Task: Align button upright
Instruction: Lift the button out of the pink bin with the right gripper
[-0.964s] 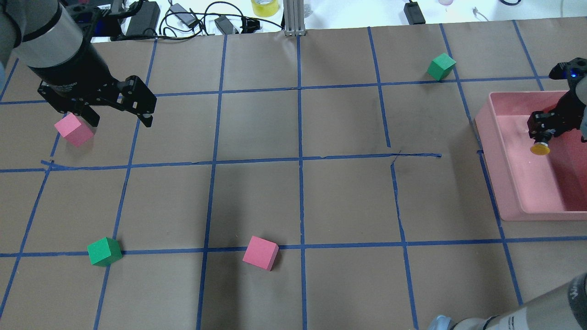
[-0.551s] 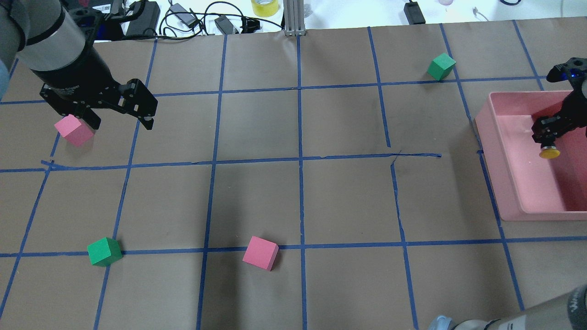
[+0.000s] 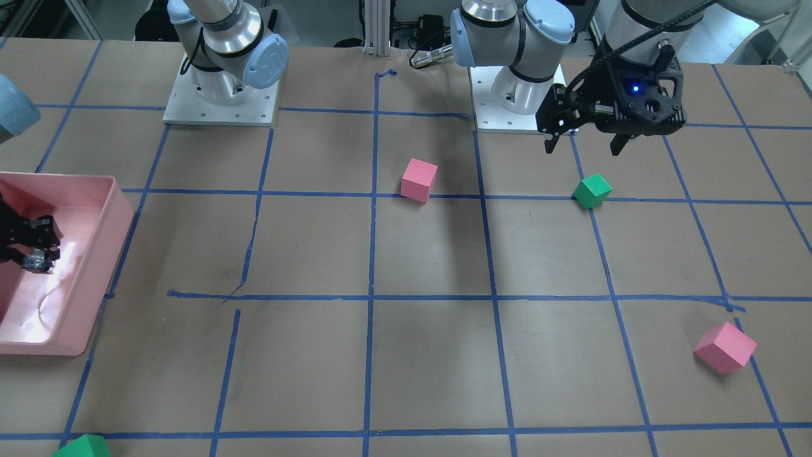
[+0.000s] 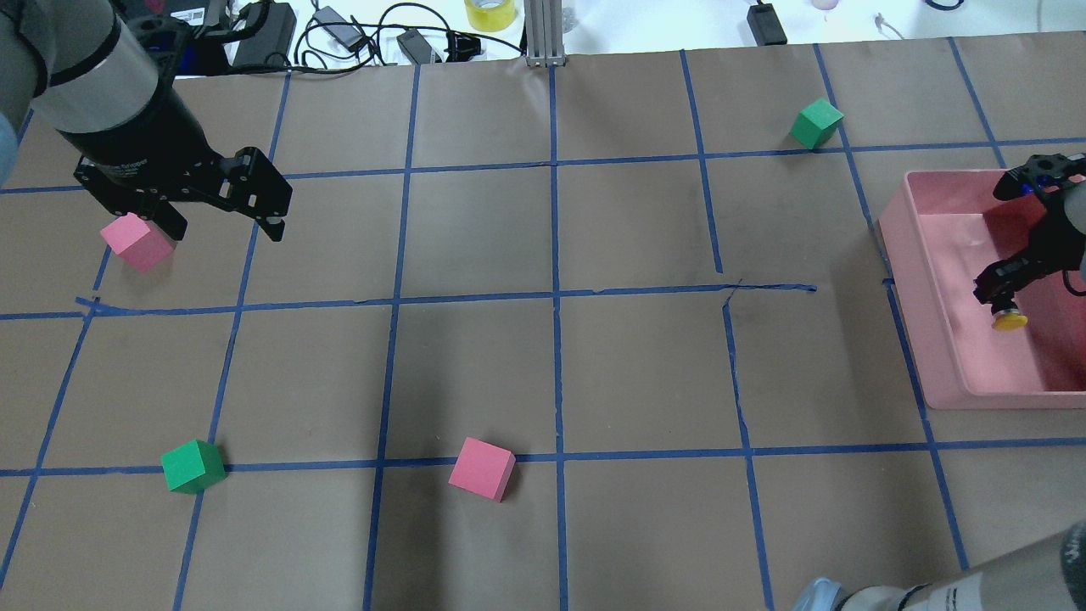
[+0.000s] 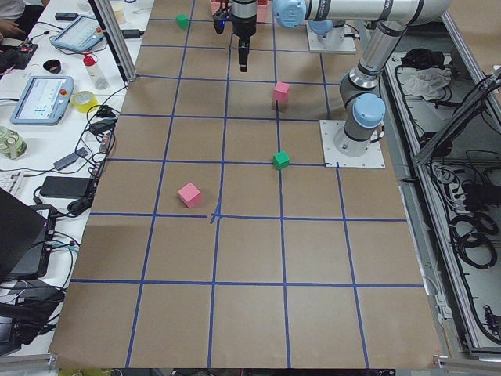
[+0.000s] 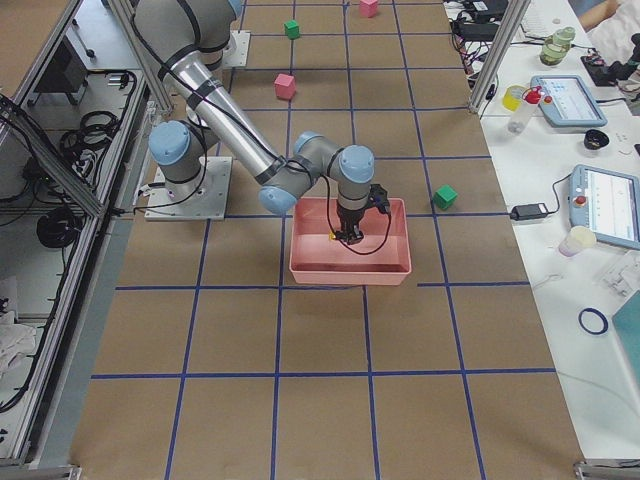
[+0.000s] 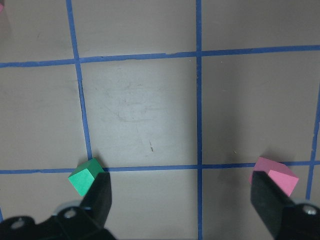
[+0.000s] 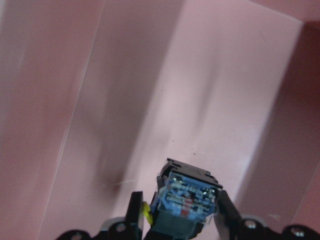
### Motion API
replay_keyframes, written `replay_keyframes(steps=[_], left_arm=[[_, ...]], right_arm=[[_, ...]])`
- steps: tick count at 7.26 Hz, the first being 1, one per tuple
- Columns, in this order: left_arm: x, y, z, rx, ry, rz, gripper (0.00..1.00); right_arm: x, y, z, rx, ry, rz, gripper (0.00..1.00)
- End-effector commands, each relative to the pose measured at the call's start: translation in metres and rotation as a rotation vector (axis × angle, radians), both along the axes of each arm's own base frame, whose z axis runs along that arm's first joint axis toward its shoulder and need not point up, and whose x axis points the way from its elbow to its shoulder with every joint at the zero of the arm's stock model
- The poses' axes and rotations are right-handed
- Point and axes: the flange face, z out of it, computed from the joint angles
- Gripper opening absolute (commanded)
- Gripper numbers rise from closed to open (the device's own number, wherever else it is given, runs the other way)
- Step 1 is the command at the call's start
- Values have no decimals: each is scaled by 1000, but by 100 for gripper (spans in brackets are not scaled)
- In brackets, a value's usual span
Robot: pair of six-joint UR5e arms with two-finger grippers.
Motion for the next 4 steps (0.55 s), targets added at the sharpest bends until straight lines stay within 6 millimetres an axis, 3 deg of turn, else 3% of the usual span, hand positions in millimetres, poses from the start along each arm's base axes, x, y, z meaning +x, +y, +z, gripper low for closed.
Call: replay_keyframes(steps=[1, 3, 4], left_arm=[[1, 0, 0, -1, 0, 1, 100], [-1, 0, 2, -6, 7, 0, 100], [0, -2, 4, -18, 6, 1, 100]], right_arm=[[-5, -1, 10, -11, 29, -9, 0], [-2, -18, 67, -24, 39, -14, 0], [29, -27, 94, -10, 25, -21, 0]])
